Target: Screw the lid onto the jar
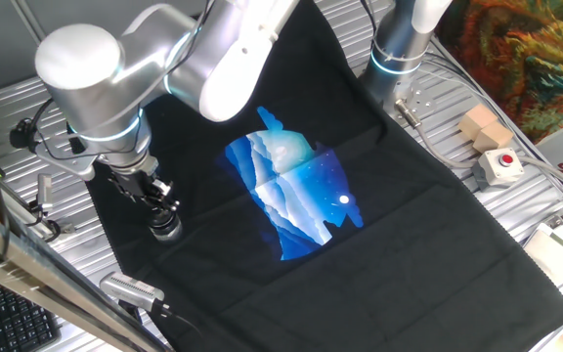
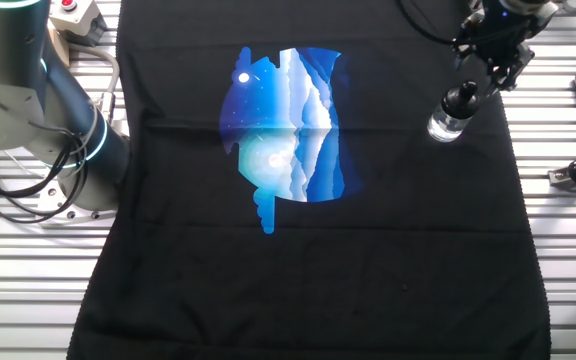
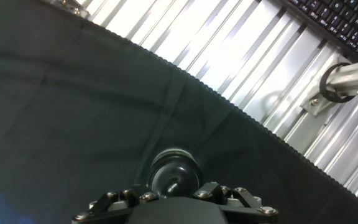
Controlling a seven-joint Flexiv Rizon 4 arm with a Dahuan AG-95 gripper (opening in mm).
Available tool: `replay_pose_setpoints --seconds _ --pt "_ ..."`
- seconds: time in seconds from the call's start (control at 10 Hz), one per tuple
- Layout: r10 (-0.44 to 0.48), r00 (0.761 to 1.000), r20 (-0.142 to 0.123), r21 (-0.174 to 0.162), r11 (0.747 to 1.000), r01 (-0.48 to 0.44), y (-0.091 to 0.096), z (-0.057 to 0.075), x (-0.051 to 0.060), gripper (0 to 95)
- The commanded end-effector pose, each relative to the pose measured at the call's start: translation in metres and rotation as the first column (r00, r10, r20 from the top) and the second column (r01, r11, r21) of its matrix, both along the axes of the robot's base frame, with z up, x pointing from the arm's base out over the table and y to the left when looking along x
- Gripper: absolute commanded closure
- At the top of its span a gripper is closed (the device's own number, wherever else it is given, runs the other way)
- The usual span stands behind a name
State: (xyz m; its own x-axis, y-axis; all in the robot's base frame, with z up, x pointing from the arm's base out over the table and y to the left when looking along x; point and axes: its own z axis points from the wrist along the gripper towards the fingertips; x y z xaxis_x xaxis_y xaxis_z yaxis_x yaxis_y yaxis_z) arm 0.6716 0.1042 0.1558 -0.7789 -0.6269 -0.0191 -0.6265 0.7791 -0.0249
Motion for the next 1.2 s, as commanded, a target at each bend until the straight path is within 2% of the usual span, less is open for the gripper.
replay_pose_setpoints --seconds 0.1,1.2 --pt "-0.001 1.000 0.003 -0.002 1.000 0.001 -0.001 -0.002 -0.001 38.0" --pt "-0.020 1.000 0.013 0.004 1.000 0.020 0.000 -0.019 -0.002 38.0"
